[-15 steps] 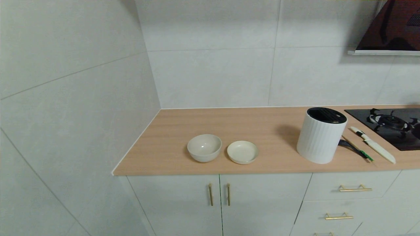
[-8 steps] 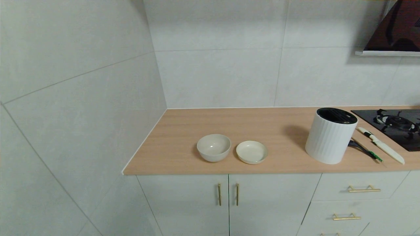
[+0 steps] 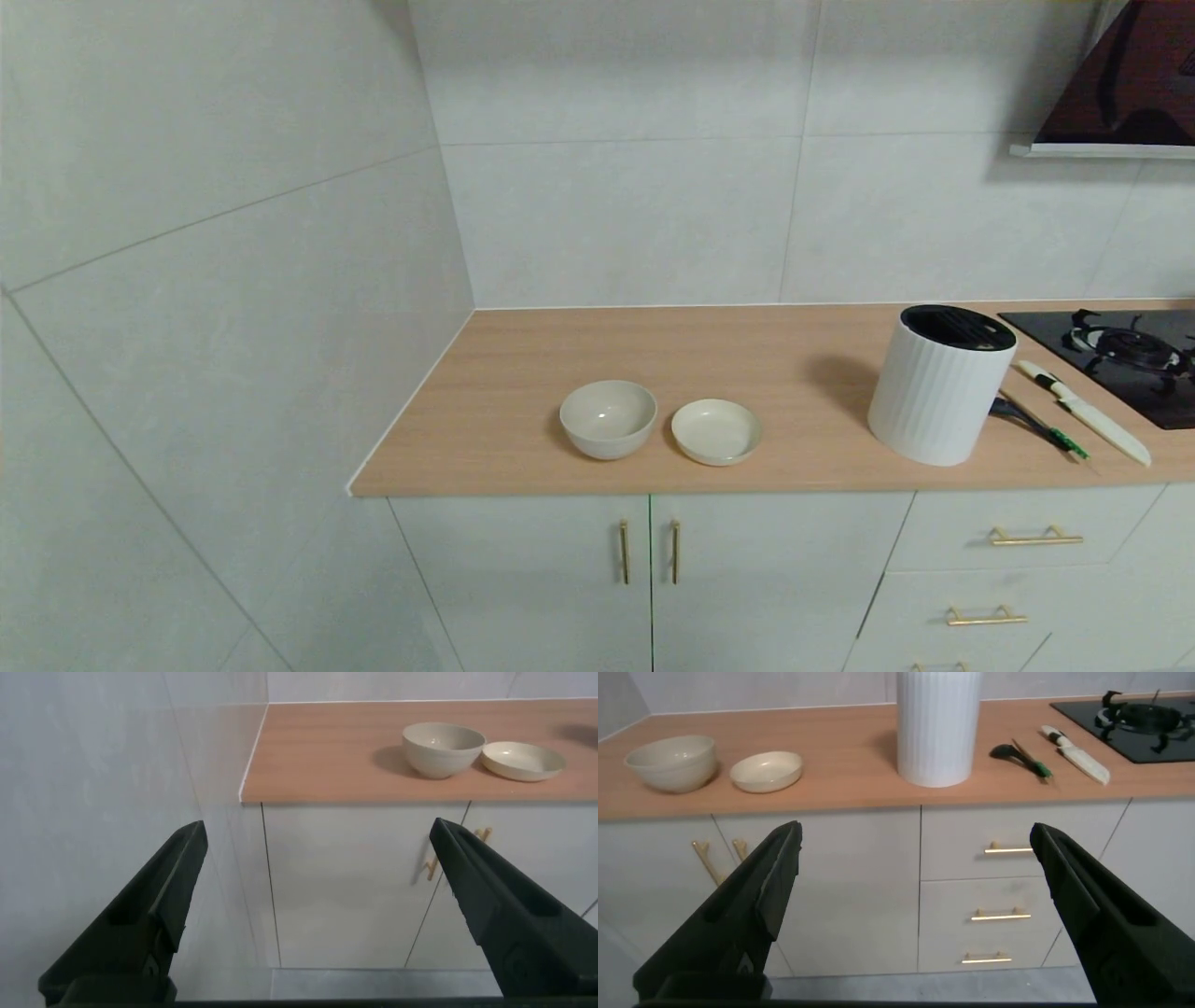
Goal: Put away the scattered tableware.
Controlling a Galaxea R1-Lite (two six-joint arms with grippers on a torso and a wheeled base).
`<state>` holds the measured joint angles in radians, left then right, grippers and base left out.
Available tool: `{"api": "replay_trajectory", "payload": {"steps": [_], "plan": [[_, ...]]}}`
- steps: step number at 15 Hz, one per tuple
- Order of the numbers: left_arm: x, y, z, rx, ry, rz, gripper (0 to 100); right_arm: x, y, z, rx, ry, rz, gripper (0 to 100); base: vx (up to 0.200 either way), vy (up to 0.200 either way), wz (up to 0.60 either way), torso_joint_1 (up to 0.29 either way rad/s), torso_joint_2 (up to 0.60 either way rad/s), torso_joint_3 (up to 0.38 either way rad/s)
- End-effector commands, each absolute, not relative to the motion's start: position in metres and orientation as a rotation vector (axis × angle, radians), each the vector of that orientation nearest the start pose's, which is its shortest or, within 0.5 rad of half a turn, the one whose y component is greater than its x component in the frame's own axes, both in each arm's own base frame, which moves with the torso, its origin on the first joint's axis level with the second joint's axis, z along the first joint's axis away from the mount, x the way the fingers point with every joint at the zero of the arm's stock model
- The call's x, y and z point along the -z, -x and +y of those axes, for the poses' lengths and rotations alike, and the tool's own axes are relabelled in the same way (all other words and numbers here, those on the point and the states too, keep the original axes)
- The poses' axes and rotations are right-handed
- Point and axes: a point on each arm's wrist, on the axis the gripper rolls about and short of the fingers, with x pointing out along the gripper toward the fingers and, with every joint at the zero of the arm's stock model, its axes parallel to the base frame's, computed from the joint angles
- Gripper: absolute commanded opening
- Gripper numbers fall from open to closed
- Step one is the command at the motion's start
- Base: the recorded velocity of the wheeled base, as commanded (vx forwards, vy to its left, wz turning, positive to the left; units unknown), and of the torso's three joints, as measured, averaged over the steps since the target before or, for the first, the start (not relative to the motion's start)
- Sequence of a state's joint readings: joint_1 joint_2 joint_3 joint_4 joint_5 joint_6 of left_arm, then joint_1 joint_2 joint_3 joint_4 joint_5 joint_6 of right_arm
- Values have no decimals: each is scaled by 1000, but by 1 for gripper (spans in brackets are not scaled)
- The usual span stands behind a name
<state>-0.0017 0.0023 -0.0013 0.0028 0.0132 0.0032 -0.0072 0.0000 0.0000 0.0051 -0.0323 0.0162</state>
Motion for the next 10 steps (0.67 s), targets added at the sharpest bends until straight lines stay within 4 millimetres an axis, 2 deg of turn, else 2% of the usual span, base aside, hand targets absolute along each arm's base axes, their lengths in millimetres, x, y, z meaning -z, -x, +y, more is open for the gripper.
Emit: {"api": "replay_trajectory", "payload": {"steps": [1, 6, 10], "plan": [[-75, 23, 0, -12, -3, 6, 100, -75, 23, -1, 40, -17, 4, 100, 0, 0, 0, -149, 310, 159], [-75, 23, 0, -12, -3, 6, 100, -75, 23, -1, 40, -17, 6, 100, 0, 0, 0, -175, 373, 196], [-76, 23, 0, -12, -3, 5, 100, -75, 23, -1, 38, -17, 4, 100, 0, 0, 0, -239, 531, 281]]}}
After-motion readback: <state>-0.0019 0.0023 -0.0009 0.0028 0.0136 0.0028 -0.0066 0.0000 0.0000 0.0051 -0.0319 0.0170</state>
